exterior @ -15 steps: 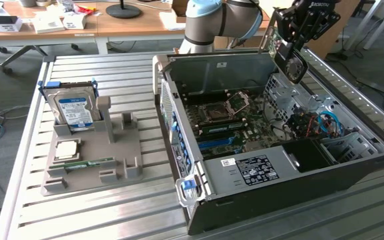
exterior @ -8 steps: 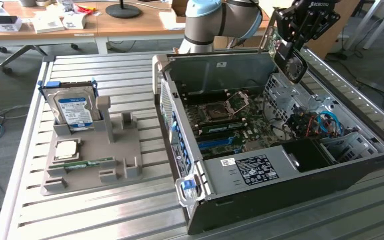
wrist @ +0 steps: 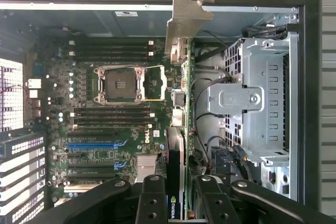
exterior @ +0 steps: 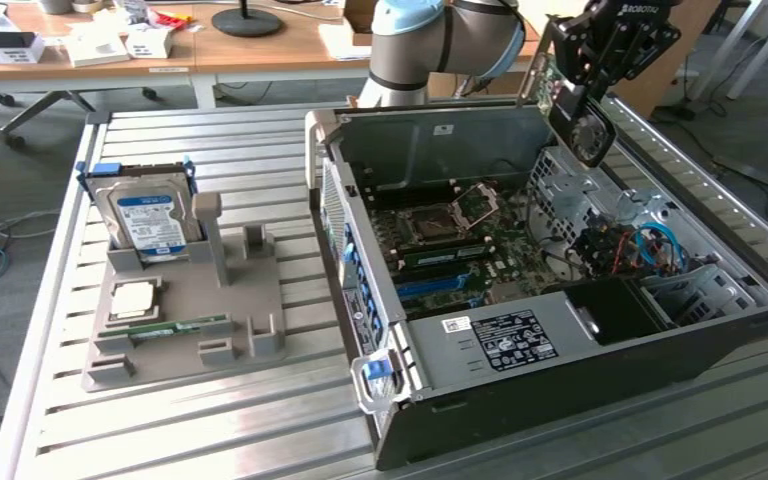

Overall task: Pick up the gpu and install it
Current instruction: 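Insert the gpu into the slot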

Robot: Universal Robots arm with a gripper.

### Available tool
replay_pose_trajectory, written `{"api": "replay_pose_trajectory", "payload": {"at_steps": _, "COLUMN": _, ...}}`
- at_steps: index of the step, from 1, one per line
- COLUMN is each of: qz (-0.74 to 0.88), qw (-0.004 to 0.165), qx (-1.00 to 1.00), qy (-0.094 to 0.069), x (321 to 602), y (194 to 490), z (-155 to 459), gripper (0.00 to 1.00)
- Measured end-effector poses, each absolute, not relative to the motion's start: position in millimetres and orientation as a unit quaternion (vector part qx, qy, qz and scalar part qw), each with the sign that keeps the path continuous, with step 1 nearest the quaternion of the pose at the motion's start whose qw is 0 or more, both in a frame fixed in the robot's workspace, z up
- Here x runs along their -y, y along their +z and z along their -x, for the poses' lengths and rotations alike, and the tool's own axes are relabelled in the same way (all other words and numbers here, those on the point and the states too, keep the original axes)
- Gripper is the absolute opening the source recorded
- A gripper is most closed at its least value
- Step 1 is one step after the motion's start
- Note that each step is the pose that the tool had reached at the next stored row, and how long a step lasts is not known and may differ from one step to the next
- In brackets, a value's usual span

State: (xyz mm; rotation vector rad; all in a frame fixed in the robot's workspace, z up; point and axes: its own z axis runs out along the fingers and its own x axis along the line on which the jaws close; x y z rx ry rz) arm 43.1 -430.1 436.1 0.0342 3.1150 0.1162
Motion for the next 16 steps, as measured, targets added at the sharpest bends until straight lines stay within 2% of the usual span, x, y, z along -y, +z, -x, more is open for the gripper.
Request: {"api": "replay_pose_trajectory", "payload": {"at_steps": 16, "qz": 0.124, "qw": 0.007, "qx": -0.992, "qy": 0.036, "x": 430.1, "y": 435.6, "z": -43.1, "gripper": 0.26}}
